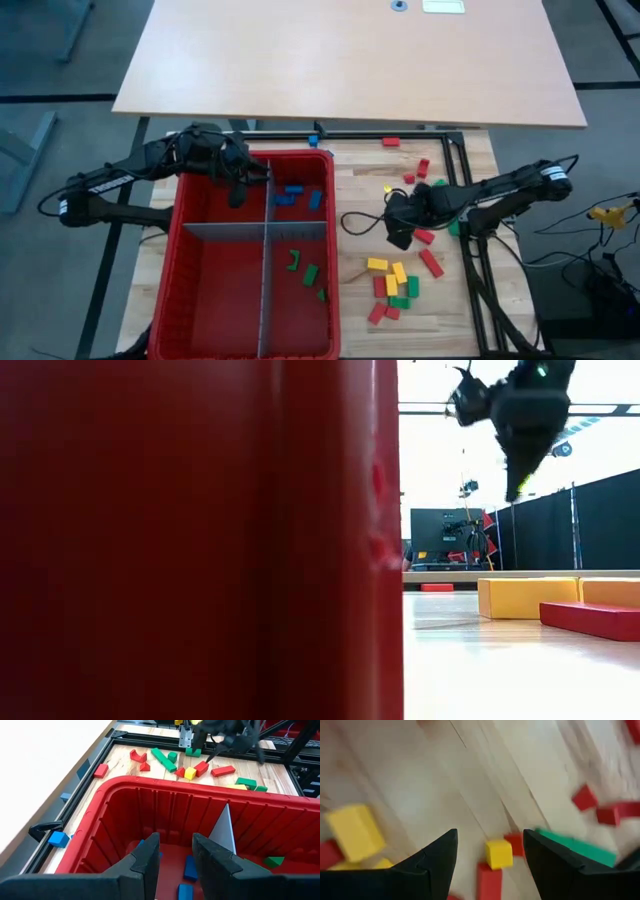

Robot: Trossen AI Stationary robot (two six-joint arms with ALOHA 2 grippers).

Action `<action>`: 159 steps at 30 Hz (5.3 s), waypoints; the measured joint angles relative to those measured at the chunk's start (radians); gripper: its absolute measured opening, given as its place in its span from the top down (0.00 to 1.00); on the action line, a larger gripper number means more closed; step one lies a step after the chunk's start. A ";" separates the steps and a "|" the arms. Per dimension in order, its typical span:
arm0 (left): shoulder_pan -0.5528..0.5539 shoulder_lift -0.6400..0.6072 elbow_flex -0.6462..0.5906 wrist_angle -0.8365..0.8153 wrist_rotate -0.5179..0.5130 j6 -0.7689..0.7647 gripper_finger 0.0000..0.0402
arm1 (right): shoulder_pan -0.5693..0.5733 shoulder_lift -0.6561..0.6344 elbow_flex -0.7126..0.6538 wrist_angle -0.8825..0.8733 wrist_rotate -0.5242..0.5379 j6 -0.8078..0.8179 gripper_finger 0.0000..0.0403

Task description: Sort blocks

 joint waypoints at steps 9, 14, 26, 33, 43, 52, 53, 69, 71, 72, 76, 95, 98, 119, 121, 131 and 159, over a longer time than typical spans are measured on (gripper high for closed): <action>0.000 0.000 -0.024 -0.001 0.000 0.000 0.74 | -0.062 -0.101 -0.220 -0.004 0.007 0.229 0.45; 0.000 0.000 -0.044 0.009 0.000 0.000 0.74 | -0.183 -0.148 -0.282 -0.024 -0.012 0.268 0.44; 0.000 0.000 -0.062 0.034 0.000 0.000 0.74 | -0.472 -0.145 -0.285 -0.052 -0.063 0.215 0.44; 0.000 0.000 -0.062 0.043 0.000 0.000 0.74 | -0.548 -0.119 -0.288 -0.061 -0.091 0.216 0.43; 0.000 0.000 -0.063 0.042 0.000 0.000 0.74 | -0.588 -0.010 -0.313 -0.052 -0.119 0.232 0.47; 0.000 0.000 -0.063 0.037 0.000 0.004 0.74 | -0.679 0.045 -0.372 0.070 -0.165 0.175 0.47; 0.000 0.000 -0.063 0.035 0.000 0.003 0.74 | -0.691 0.047 -0.380 0.083 -0.171 0.166 0.47; 0.000 0.000 -0.064 0.035 0.000 0.003 0.74 | -0.777 0.087 -0.432 0.156 -0.194 0.068 0.47; 0.000 0.000 -0.064 0.035 0.000 0.004 0.74 | -0.777 0.088 -0.430 0.158 -0.194 0.065 0.47; 0.000 0.000 -0.064 0.035 0.000 0.003 0.74 | -0.777 0.088 -0.430 0.159 -0.194 0.065 0.48; 0.000 0.000 -0.064 0.036 0.000 0.001 0.74 | -0.782 0.089 -0.428 0.169 -0.193 0.065 0.48; 0.000 0.000 -0.064 0.042 0.000 0.000 0.74 | -0.788 0.088 -0.425 0.243 -0.173 0.065 0.51; 0.000 0.000 -0.064 0.043 0.000 0.000 0.74 | -0.788 0.088 -0.425 0.258 -0.164 0.065 0.53; 0.000 0.000 -0.064 0.043 0.000 -0.004 0.74 | -0.787 0.088 -0.424 0.297 -0.155 0.021 0.67; 0.000 0.000 -0.064 0.043 0.000 -0.004 0.74 | -0.785 0.086 -0.424 0.297 -0.154 0.018 0.67; 0.000 0.000 -0.064 0.043 0.000 -0.009 0.74 | -0.733 0.011 -0.428 0.318 -0.175 -0.012 0.70; 0.000 0.000 -0.064 0.048 0.000 -0.030 0.74 | -0.107 -0.308 -0.185 0.730 -0.397 0.067 0.68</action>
